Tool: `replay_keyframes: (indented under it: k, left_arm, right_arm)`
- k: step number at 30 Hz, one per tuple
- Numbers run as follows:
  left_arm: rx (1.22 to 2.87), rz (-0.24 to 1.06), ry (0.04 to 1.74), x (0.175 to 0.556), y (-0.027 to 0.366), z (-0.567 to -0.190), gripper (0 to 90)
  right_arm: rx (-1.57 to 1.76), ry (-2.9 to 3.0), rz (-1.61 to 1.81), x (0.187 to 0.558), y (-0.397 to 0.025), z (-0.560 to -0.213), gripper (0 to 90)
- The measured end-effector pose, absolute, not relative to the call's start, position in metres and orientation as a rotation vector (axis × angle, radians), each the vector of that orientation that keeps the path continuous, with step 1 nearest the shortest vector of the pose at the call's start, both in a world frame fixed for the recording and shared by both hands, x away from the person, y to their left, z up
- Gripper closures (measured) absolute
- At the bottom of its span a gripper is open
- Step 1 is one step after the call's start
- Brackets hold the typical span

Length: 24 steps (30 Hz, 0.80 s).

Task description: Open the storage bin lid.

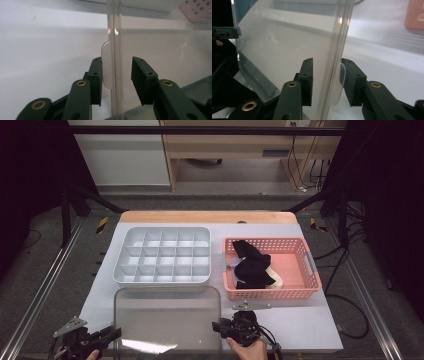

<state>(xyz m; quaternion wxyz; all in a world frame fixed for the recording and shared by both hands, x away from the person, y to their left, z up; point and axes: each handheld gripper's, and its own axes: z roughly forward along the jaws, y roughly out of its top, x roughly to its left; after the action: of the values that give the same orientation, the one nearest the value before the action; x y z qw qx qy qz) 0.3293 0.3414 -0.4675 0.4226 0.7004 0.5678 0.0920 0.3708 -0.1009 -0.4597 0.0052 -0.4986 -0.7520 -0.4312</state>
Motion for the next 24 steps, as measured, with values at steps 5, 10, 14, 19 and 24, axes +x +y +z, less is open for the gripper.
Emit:
replay_keyframes:
  k: [5,10,14,19,24]
  left_arm:
    - [1.789,0.238,1.425,0.331,0.338,-0.47,55.9]
    - [1.798,0.232,1.43,0.332,0.337,-0.472,54.7]
    - [1.811,0.233,1.434,0.333,0.336,-0.473,53.1]
    - [1.821,0.228,1.44,0.335,0.335,-0.474,50.9]
    - [1.826,0.222,1.444,0.337,0.334,-0.474,49.8]
  right_arm:
    - [-1.572,-2.376,-1.308,0.372,-0.097,-0.465,58.6]
    - [-1.574,-2.389,-1.295,0.374,-0.095,-0.467,56.7]
    - [-1.563,-2.403,-1.29,0.375,-0.095,-0.47,55.0]
    - [-1.571,-2.416,-1.261,0.376,-0.092,-0.472,51.5]
    - [-1.57,-2.423,-1.255,0.378,-0.091,-0.474,49.9]
